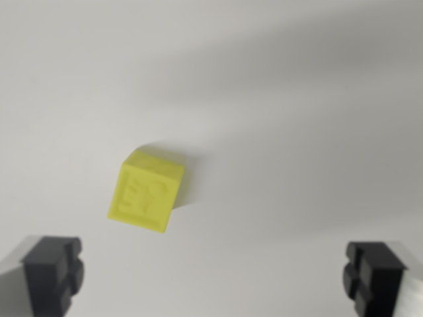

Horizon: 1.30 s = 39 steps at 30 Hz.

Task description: Pick yellow cube

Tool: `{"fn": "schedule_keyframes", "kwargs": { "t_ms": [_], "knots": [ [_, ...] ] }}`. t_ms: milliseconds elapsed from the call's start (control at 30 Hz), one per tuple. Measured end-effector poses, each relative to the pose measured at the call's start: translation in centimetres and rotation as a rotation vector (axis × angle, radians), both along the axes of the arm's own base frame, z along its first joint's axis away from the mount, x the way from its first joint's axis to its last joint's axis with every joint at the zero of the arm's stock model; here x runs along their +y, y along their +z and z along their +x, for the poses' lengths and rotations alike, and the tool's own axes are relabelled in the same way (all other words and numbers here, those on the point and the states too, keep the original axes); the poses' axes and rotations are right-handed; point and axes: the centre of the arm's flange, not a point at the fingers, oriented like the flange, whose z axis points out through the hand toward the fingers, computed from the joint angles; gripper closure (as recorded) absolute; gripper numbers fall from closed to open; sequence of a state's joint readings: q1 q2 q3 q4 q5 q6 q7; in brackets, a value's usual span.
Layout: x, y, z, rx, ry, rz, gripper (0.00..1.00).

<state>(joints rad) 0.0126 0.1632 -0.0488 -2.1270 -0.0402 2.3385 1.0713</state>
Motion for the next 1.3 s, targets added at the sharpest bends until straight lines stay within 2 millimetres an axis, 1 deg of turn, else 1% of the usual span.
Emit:
{"fn": "schedule_keyframes", "kwargs": {
  "t_ms": [1300],
  "knots": [
    [3.8, -9.7, -1.4, 0.023, -0.152, 0.024, 0.00]
  ]
}}
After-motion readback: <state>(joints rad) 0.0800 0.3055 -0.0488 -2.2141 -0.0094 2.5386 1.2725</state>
